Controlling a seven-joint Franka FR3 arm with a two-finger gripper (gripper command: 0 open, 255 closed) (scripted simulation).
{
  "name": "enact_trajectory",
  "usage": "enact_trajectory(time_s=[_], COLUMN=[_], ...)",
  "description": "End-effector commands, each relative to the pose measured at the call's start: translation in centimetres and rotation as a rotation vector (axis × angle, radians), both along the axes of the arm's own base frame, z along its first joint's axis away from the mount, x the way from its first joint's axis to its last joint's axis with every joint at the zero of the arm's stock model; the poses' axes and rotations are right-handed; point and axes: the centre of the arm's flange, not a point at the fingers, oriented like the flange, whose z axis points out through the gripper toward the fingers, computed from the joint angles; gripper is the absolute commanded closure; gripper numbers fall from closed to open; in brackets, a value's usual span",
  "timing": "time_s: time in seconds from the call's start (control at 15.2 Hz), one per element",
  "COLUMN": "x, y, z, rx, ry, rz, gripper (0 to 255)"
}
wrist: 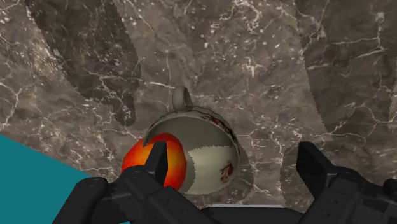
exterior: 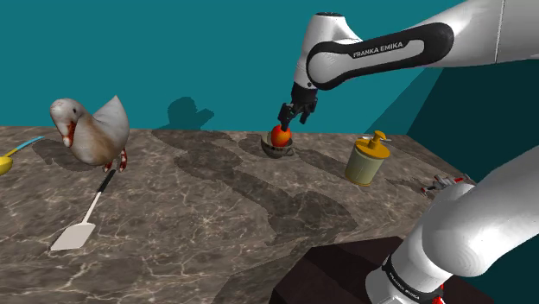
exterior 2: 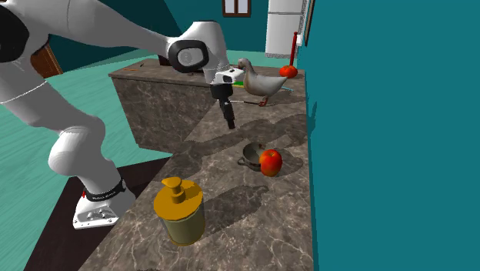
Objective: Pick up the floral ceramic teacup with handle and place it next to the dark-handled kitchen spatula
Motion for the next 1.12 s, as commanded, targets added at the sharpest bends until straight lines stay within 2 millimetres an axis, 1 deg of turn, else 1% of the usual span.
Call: enact_trajectory(time_s=[0.0,0.46,0.53,1.06], x=[2.2,8.8,9.4,9.9], y=[0.1,0.5,0.5,0.1], z=[-2.1,-8.7,-9.3,-13.2], rx=[0.000,-0.002,-0.002,-0.002], ry=[0.003,0.015,0.016,0.016], rz=[0.007,0.029,0.031,0.031], gripper=[0,0,0,0])
